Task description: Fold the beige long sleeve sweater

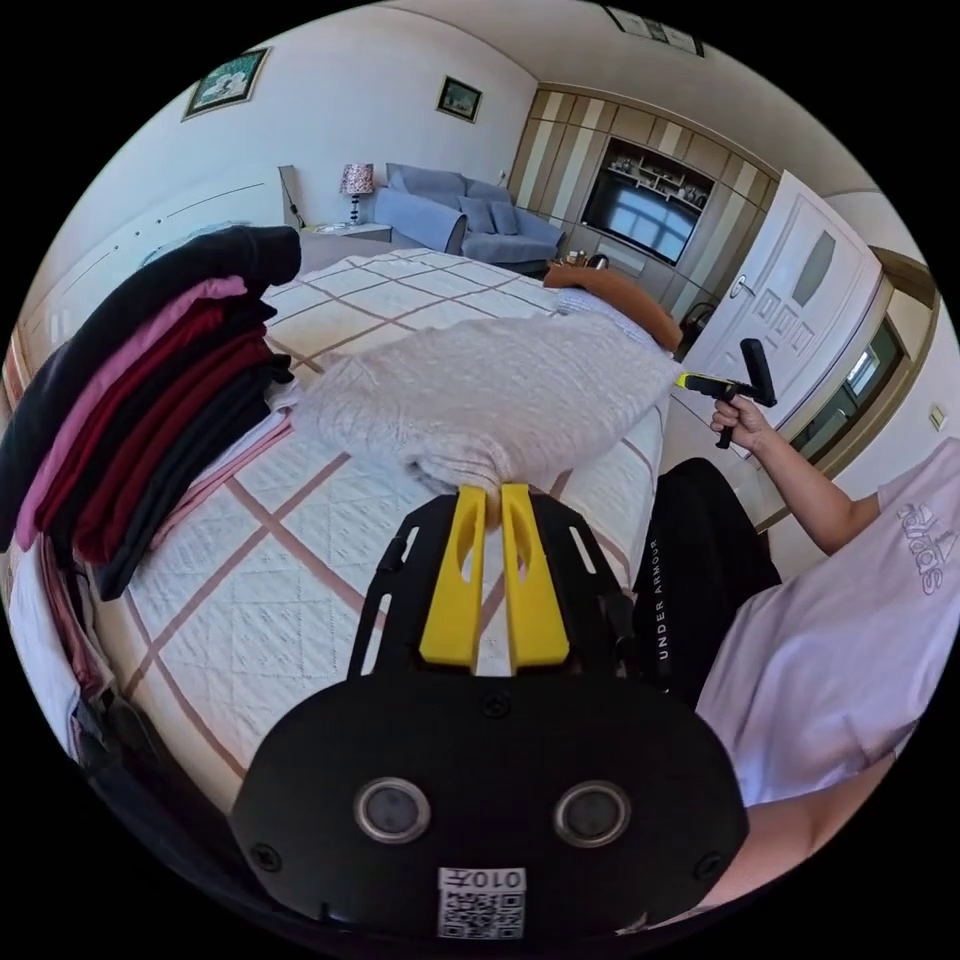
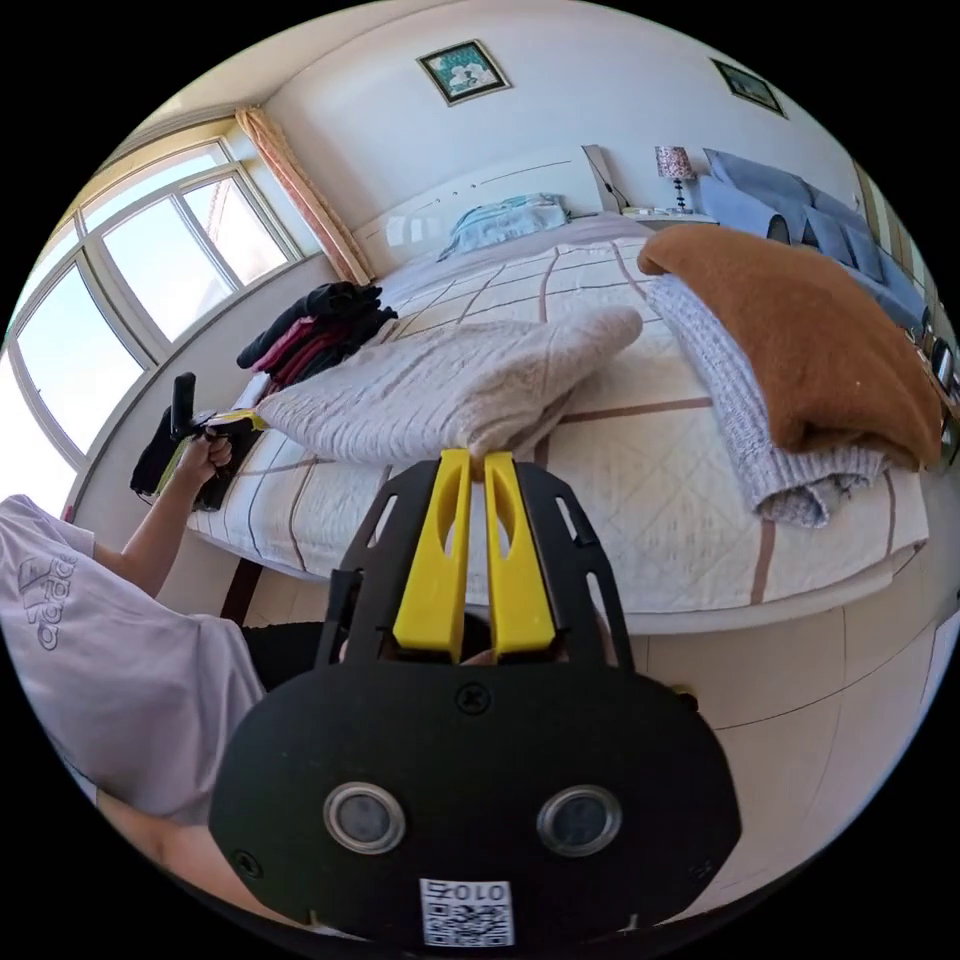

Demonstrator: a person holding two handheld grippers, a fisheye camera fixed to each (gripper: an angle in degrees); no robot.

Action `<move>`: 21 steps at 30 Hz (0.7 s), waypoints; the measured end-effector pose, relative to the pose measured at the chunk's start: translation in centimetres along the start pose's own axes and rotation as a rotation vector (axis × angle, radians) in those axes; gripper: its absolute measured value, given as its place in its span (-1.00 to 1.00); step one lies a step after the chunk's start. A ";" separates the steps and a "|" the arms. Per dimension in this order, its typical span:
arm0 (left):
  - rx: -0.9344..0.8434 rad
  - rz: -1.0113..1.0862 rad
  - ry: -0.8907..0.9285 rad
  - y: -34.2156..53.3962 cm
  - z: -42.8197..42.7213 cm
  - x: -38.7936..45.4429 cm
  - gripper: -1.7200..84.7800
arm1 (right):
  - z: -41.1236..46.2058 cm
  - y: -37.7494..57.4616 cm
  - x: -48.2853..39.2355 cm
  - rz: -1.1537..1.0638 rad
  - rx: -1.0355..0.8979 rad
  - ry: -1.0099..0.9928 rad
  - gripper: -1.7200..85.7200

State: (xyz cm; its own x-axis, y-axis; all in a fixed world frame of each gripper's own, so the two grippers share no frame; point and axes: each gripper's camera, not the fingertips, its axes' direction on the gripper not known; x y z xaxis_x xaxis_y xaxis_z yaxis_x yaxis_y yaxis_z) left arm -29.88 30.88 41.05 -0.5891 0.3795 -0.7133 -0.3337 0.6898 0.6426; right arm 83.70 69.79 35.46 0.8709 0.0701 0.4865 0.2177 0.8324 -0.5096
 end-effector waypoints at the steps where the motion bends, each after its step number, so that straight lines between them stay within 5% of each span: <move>1: -0.013 0.007 0.007 -0.1 -1.2 -0.2 -0.90 | -1.0 -0.1 -0.1 -0.025 -0.021 0.019 -0.86; 10: -0.353 0.057 -0.018 3.4 0.8 0.4 -0.89 | 2.3 4.5 0.5 -0.100 -0.312 0.044 -0.86; 21: -0.351 -0.127 -0.118 8.6 -1.0 1.9 -0.77 | -1.2 7.0 1.6 -0.018 -0.155 -0.037 -0.55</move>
State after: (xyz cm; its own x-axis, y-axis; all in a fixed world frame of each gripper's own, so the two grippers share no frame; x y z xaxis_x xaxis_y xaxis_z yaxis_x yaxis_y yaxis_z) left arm -34.62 36.91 45.45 -0.4451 0.3869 -0.8076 -0.6419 0.4910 0.5890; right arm 87.18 75.05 31.86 0.8498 0.0783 0.5213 0.3013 0.7392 -0.6023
